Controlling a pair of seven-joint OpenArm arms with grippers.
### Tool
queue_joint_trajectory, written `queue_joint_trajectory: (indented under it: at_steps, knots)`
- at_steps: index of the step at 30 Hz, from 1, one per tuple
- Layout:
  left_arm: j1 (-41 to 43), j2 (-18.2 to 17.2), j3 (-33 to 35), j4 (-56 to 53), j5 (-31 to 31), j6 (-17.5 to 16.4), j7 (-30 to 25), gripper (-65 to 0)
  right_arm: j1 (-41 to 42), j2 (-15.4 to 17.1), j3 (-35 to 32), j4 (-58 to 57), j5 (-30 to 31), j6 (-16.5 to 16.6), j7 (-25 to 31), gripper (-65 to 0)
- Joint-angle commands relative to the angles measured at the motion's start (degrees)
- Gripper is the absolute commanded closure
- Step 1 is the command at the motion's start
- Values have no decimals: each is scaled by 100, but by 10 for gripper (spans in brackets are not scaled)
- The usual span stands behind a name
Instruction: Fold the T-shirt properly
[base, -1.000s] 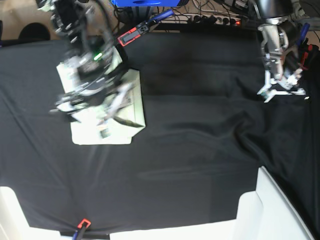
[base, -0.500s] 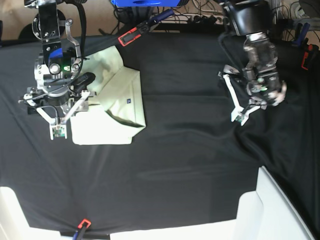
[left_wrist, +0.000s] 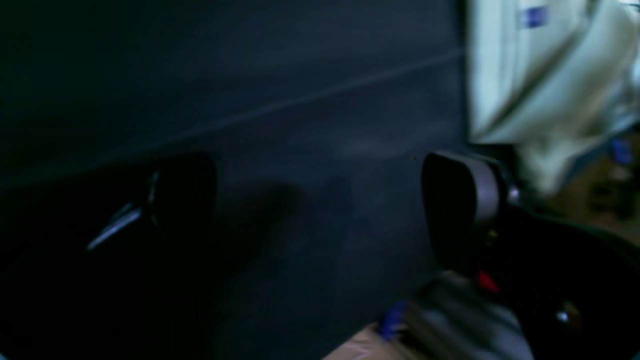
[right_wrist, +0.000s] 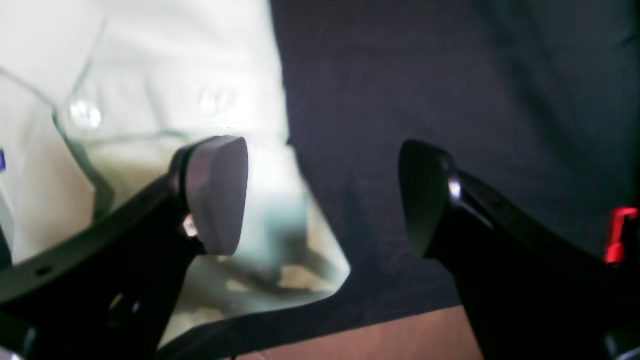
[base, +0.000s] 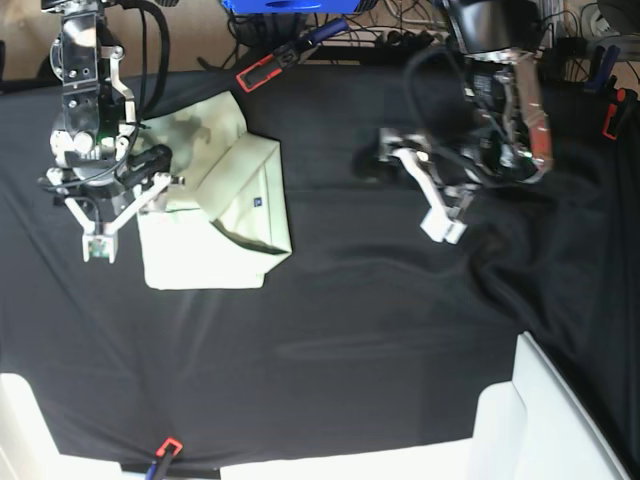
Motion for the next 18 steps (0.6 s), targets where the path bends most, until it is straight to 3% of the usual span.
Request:
queue_joint_trajectory:
  at_steps: [1, 9, 13, 18]
  knots:
    - [-96, -64, 79, -8, -176, -30, -50, -650, 35, 28, 28, 62, -35, -5, 107, -443]
    - [-377, -82, 1362, -403, -1012, -30, -94, -650, -62, 28, 19, 0, -35, -5, 107, -441]
    - [-606, -73, 1723, -790, -1495, -30, -94, -650, -123, 28, 19, 27, -35, -5, 116, -441]
    - [-852, -55, 1828, -1660, -1618, -30, -94, -650, -158, 28, 19, 36, -35, -5, 116, -441]
